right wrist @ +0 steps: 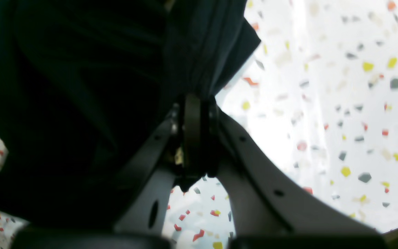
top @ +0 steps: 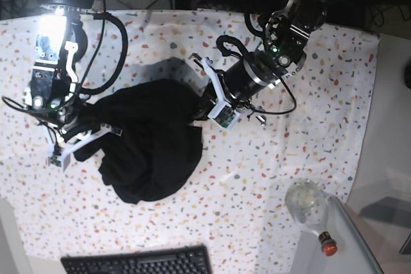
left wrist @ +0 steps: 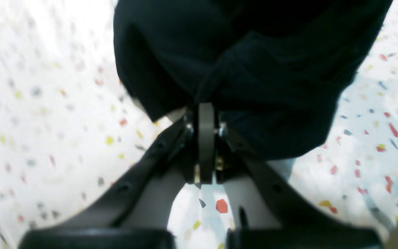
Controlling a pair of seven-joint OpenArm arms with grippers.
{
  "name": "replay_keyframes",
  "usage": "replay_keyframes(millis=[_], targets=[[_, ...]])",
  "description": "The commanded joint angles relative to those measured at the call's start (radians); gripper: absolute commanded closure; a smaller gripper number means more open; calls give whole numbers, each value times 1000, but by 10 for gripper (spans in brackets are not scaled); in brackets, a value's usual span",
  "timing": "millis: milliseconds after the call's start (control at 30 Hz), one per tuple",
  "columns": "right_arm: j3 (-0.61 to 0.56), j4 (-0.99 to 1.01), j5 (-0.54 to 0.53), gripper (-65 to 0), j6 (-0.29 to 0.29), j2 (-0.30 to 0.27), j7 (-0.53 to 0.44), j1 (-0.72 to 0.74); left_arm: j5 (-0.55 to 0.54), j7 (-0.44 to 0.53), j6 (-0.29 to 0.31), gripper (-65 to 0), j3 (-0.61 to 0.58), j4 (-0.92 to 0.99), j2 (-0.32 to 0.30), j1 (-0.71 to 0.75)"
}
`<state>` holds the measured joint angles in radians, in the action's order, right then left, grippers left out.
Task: Layout the t-shirt on the table in an organized manner, then fold the t-shirt properly
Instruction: 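Reach both grippers to the black t-shirt pile and grasp it, then lift the t-shirt with the right gripper and drag it aside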
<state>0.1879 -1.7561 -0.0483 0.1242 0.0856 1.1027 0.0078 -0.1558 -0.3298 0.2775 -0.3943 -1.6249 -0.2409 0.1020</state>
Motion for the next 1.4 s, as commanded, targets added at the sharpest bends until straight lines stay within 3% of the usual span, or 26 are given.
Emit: replay_keyframes(millis=[0,133,233,467,567,667,800,967,1067,1167,1367], targets=[[-3,2,-6,0,1,-2,-29,37,-5,21,-2,0,2,-16,4,-29],[-32,146,-8,0,-13,-73,-85,168,-3,-9,-4,0,18,82,16,-184],[-66,348,-8,0,-80,-146,-157,321,-3,-59,-4,0,15,249,71,-385],[-72,799,-5,0,-232,-266,-372,702,-3,-36,-4,0,15,714,228,-822],[-74,799,-5,0,-283,-315,-391,811,-5,34,-19,0,21,759,259,-941],[-74,672,-5,0,-341,-376,-388,880,-14,39,-128,0,22,662,260,-1014],[-66,381,-5,0,-390,-452,-365,857,-11,16,-156,0,22,397,254,-985],[-44,51,-3,0,-387,-508,-194,614,-3,-160,-156,0,8,87,232,-767],[42,-6,-3,0,-387,-478,-174,429,-3,-162,-156,0,7,48,220,-603],[149,51,-3,0,-387,-396,-187,255,-1,-164,-156,0,11,54,208,-436],[305,264,-3,0,-387,-264,-411,24,-3,-164,-156,0,21,71,62,-183]])
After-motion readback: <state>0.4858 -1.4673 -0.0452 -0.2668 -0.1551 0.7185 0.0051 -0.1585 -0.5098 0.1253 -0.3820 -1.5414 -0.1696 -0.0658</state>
